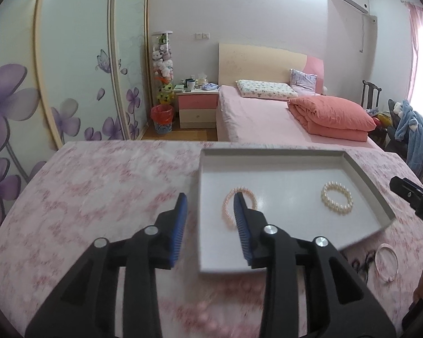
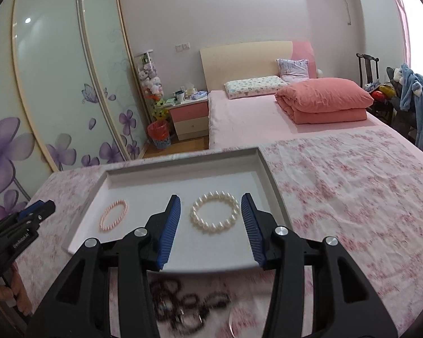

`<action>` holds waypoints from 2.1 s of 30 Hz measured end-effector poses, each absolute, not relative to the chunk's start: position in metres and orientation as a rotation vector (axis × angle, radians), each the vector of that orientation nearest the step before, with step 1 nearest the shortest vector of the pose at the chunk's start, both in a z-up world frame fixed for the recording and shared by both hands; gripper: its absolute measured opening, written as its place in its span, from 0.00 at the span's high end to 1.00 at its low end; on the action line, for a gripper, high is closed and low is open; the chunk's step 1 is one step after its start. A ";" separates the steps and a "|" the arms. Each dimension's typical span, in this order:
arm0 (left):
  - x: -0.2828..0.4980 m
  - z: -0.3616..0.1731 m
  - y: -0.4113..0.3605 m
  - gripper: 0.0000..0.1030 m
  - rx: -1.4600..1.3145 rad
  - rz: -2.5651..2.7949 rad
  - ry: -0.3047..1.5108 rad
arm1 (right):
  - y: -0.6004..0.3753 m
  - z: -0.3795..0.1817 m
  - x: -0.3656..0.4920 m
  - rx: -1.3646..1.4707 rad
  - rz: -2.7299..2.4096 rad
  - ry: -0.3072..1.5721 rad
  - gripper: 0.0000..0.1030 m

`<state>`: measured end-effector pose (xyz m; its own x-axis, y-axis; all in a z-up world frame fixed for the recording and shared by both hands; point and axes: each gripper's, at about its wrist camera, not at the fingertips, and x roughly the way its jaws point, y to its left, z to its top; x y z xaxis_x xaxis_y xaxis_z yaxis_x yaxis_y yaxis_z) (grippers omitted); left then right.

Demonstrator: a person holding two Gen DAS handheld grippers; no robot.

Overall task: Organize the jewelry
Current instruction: 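Grasp the silver bangle with the right tool while the left tool grasps the pink bead bracelet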

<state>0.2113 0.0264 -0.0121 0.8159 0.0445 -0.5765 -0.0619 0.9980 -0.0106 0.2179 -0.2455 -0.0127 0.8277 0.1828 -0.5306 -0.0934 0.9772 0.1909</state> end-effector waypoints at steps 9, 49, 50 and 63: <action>0.168 -0.035 0.051 0.54 -0.062 0.067 0.691 | -0.274 -0.047 0.183 0.101 0.085 0.732 0.55; 0.182 -0.079 0.030 0.45 0.005 0.039 0.857 | -0.263 -0.094 0.191 0.000 0.074 0.899 0.32; 0.185 -0.082 0.032 0.49 0.007 0.040 0.875 | -0.263 -0.094 0.191 0.000 0.074 0.899 0.32; 0.176 -0.085 0.050 0.67 0.056 0.065 0.897 | -0.263 -0.094 0.192 -0.001 0.074 0.900 0.31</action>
